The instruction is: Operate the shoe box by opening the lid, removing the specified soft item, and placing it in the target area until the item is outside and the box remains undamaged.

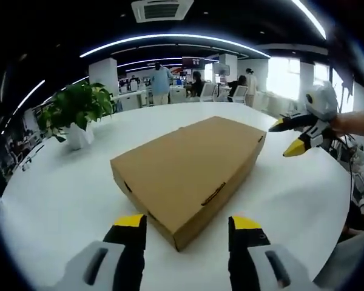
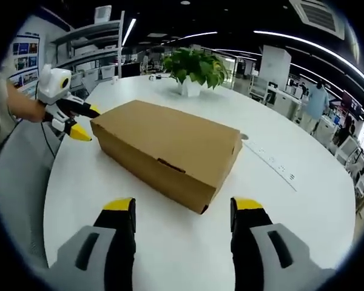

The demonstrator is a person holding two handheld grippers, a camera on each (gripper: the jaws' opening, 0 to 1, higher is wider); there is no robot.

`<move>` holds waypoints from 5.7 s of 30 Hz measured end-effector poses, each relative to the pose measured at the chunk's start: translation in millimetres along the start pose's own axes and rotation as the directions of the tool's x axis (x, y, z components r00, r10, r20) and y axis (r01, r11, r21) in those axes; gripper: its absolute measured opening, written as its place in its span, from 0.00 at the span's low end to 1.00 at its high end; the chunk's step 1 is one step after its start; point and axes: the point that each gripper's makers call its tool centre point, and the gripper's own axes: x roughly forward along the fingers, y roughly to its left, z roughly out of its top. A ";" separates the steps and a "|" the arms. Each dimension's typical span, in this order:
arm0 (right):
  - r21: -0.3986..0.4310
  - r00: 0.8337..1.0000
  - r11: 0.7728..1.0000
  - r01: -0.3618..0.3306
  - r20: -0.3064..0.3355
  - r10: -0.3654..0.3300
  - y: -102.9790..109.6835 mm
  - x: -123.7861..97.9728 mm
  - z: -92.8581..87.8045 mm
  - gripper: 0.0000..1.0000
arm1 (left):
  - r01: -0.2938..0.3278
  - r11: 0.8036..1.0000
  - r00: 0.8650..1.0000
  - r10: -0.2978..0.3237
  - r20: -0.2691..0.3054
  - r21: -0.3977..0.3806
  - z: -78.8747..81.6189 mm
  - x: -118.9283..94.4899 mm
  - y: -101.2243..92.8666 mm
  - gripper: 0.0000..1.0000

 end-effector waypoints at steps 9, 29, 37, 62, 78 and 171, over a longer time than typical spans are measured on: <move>0.026 1.000 1.000 0.014 0.014 -0.015 -9.0 15.3 7.9 0.51 | -0.041 0.996 0.999 0.042 0.008 -0.078 -3.6 4.4 7.3 0.50; 0.047 0.999 0.998 0.036 -0.010 -0.035 -14.1 31.8 7.8 0.39 | -0.100 0.991 0.995 0.102 0.016 -0.091 -2.5 13.6 6.7 0.49; 0.107 0.998 0.993 0.056 -0.009 -0.056 -7.9 29.4 7.2 0.37 | -0.091 0.992 0.996 0.091 -0.010 -0.086 -2.6 13.3 12.8 0.47; 0.234 0.988 0.960 0.153 -0.040 -0.148 25.5 21.7 6.6 0.34 | 0.045 0.999 0.990 -0.048 -0.130 -0.027 -4.1 10.7 38.4 0.45; 0.305 0.972 0.923 0.234 -0.053 -0.229 57.7 18.0 7.1 0.33 | 0.149 0.988 0.974 -0.140 -0.178 0.039 -6.5 8.2 57.5 0.44; 0.290 0.969 0.925 0.245 -0.060 -0.238 180.1 46.6 37.2 0.25 | 0.310 0.930 0.932 -0.256 -0.257 0.197 -47.6 -58.6 142.1 0.40</move>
